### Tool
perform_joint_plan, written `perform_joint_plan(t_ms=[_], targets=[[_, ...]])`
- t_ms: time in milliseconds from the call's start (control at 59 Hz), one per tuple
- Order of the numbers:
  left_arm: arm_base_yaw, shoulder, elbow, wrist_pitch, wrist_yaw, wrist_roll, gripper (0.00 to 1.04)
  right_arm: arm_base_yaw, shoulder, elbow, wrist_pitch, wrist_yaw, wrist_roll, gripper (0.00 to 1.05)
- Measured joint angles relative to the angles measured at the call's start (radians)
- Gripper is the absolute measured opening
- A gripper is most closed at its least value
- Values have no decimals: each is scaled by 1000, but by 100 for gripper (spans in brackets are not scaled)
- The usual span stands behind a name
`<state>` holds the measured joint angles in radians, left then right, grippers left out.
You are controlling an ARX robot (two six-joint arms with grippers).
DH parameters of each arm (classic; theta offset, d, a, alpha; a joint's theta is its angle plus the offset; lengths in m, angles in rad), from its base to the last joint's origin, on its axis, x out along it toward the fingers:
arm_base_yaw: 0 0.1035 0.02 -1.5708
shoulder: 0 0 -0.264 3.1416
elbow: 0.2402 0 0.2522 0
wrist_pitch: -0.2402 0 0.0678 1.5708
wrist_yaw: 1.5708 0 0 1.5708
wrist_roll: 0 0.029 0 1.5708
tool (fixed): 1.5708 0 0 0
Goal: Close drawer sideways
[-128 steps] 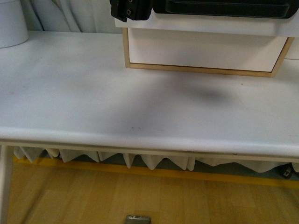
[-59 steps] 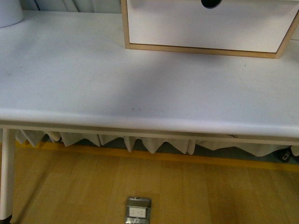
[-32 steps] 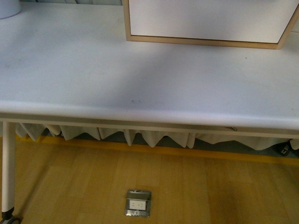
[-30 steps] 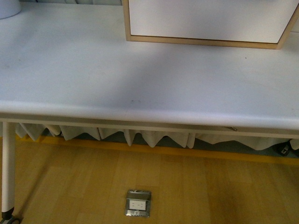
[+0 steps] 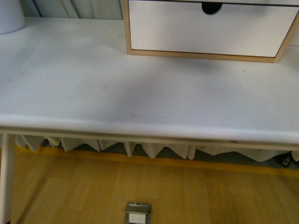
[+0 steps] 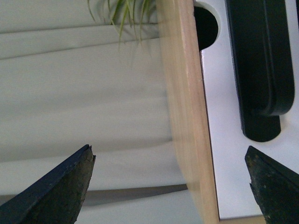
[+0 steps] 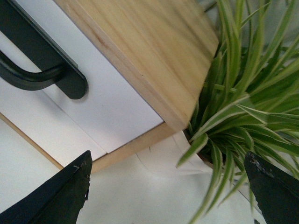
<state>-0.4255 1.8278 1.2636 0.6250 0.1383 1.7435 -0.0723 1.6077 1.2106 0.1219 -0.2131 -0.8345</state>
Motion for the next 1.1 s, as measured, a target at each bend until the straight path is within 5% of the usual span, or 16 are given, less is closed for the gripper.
perform_joint_plan(t_ms=[220, 559, 797, 966, 1102], targets=[[-1, -240, -271, 92, -44, -102, 98, -43, -254, -187, 8, -29, 51, 95], [25, -715, -752, 151, -364, -472, 98, -82, -778, -668, 89, 49, 309, 95], [104, -1159, -1055, -135, -491, -664, 98, -78, -1173, -908, -98, 142, 476, 95], [213, -1534, -1101, -556, -499, -874, 98, -106, -1376, -962, -207, 176, 575, 95], [217, -1592, -1102, -615, -493, -928, 98, -109, -1383, -962, -208, 174, 598, 95]])
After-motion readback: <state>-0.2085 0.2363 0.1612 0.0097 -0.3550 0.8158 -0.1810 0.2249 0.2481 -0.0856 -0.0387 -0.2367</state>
